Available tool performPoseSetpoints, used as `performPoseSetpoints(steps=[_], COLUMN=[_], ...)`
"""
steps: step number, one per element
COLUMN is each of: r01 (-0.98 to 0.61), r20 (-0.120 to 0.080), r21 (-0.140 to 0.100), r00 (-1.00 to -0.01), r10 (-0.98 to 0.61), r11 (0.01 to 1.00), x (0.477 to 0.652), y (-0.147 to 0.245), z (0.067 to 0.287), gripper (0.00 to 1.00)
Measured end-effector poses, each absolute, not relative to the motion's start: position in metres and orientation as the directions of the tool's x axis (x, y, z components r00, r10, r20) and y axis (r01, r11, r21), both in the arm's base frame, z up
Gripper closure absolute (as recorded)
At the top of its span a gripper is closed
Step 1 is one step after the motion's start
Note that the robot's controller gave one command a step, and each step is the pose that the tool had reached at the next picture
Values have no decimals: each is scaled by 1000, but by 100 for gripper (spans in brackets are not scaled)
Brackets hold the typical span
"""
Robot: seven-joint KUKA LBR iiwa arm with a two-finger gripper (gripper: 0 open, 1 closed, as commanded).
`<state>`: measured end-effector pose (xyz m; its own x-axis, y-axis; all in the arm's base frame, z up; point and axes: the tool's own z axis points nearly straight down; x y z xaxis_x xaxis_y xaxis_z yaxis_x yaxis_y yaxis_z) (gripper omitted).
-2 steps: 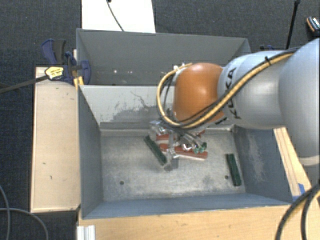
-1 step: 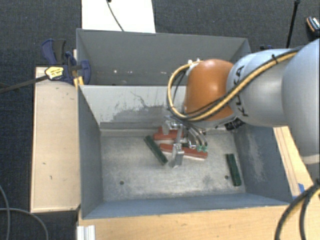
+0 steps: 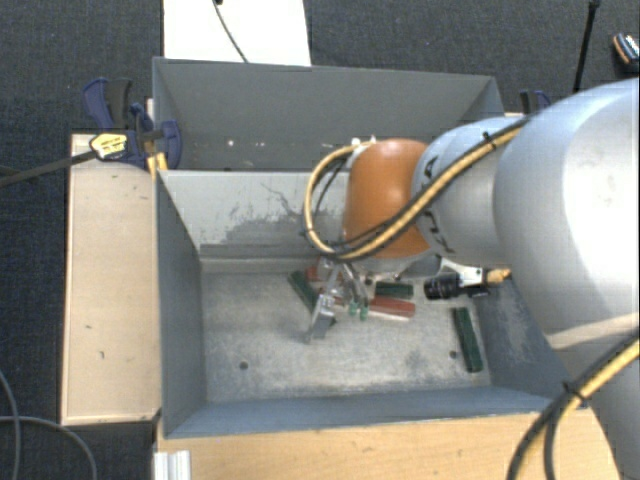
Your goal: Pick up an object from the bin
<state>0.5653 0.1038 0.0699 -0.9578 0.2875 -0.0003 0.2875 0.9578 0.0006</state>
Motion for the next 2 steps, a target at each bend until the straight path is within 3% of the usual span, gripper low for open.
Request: performPoseSetpoints(steps=[1, 2], r01=[289, 291], r20=[-2, -8], r21=[2, 4], r00=[-957, -957], r10=[289, 291], r11=[957, 957], x=[566, 568], y=[104, 104], z=[71, 72], gripper=[0, 100])
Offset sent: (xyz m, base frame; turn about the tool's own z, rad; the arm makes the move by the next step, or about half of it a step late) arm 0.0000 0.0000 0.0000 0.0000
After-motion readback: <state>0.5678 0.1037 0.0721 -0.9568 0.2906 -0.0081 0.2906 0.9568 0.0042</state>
